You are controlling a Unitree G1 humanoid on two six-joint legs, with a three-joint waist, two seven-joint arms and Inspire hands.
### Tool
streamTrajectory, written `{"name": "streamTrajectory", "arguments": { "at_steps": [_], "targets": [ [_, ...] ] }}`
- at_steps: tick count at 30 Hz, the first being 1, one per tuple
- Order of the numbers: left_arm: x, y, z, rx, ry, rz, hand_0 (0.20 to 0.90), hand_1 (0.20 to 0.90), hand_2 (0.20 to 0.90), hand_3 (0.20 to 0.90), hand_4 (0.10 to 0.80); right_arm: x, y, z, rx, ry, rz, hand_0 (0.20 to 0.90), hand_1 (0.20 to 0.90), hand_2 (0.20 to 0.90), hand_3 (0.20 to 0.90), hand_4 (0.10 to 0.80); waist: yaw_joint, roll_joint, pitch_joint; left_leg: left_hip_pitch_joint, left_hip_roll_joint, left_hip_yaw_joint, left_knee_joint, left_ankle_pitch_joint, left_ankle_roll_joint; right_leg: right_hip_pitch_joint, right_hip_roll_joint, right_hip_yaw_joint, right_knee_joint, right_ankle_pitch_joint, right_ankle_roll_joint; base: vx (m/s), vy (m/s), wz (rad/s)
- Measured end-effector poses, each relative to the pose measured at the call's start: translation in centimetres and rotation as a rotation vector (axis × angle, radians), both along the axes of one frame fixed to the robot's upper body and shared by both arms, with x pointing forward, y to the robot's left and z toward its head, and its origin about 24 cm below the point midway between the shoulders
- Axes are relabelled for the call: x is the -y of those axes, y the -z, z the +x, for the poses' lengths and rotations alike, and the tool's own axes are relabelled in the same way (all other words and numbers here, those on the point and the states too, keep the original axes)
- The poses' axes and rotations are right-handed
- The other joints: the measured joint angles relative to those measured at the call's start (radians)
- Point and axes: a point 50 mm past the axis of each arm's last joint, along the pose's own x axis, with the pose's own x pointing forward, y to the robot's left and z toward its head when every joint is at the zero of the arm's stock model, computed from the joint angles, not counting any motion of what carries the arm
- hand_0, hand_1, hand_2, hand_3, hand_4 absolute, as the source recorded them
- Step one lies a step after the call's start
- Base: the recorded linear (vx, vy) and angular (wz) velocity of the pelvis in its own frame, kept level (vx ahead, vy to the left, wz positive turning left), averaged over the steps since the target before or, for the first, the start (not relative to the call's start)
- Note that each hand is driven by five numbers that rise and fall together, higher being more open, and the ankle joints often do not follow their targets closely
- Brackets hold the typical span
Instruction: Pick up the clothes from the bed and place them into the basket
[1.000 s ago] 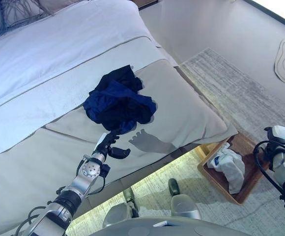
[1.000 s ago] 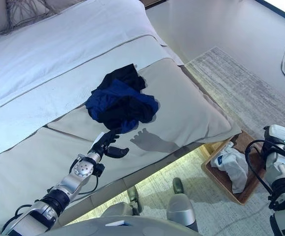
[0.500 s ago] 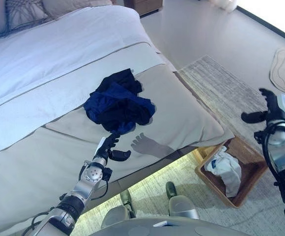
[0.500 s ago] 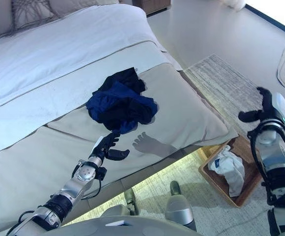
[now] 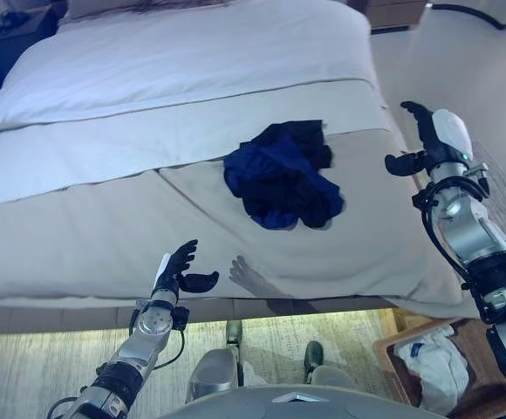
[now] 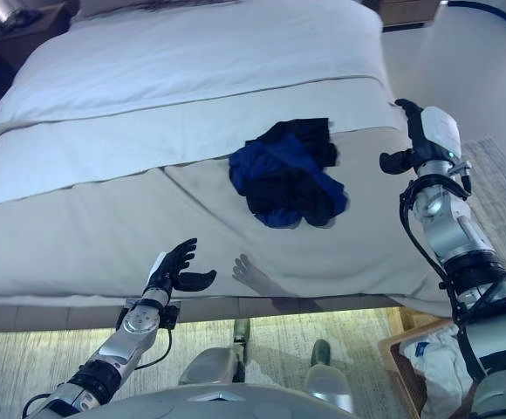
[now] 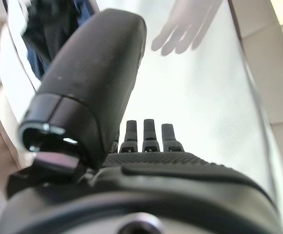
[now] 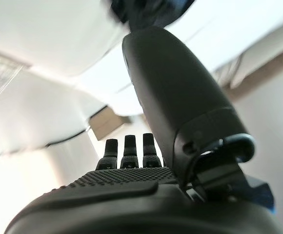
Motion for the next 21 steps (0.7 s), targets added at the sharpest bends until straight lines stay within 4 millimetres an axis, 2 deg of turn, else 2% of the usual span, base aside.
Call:
{"name": "streamTrajectory", "arguments": {
  "at_steps": [7, 10, 15, 18, 21],
  "targets": [
    [-0.4, -0.2, -0.1, 0.017, 0.012, 0.003, 0.900, 0.900, 0.900, 0.900, 0.800, -1.7, 2.6, 0.8, -0.119, -0.029, -0.016, 0.900, 0.900, 0.900, 0.900, 0.800, 0.074, 0.008, 0.014, -0.066, -0.016, -0.064, 0.000, 0.023, 0.000, -0.032, -0.005, -0.064, 0.001, -0.004, 0.001, -0.075, 0.058, 0.29],
    [-0.3, -0.9, 0.3, 0.052, 0.035, -0.003, 0.900, 0.900, 0.900, 0.900, 0.800, -1.8, 2.7, 1.4, -0.141, -0.012, -0.032, 0.900, 0.900, 0.900, 0.900, 0.800, 0.086, 0.027, 0.044, -0.086, -0.025, -0.086, 0.000, 0.031, -0.002, -0.044, -0.012, -0.087, 0.008, -0.009, 0.001, -0.061, 0.074, 0.21],
    [0.2, -2.4, 1.7, 0.143, 0.061, -0.031, 0.900, 0.900, 0.900, 0.900, 0.800, -0.7, 0.7, 2.7, -0.111, 0.086, -0.045, 0.900, 0.900, 0.900, 0.900, 0.800, 0.116, 0.063, 0.141, -0.123, -0.033, -0.098, 0.001, 0.050, -0.010, -0.100, -0.026, -0.098, 0.067, -0.024, 0.012, -0.073, 0.050, 0.08],
    [0.7, -3.0, 2.4, 0.175, 0.094, -0.031, 0.900, 0.900, 0.900, 0.900, 0.800, 0.3, -1.2, 3.4, -0.070, 0.168, -0.031, 0.900, 0.900, 0.900, 0.900, 0.800, 0.138, 0.073, 0.193, -0.142, -0.045, -0.112, 0.004, 0.058, -0.007, -0.141, -0.047, -0.112, 0.135, -0.058, 0.015, -0.052, 0.016, 0.19],
    [1.4, -3.8, 3.3, 0.206, 0.118, -0.044, 0.900, 0.900, 0.900, 0.900, 0.800, 0.6, -4.1, 4.3, 0.003, 0.219, -0.012, 0.900, 0.900, 0.900, 0.900, 0.800, 0.151, 0.078, 0.245, -0.168, -0.061, -0.120, 0.031, 0.059, -0.007, -0.187, -0.078, -0.118, 0.223, -0.098, 0.021, -0.040, -0.007, 0.14]
  ]
}}
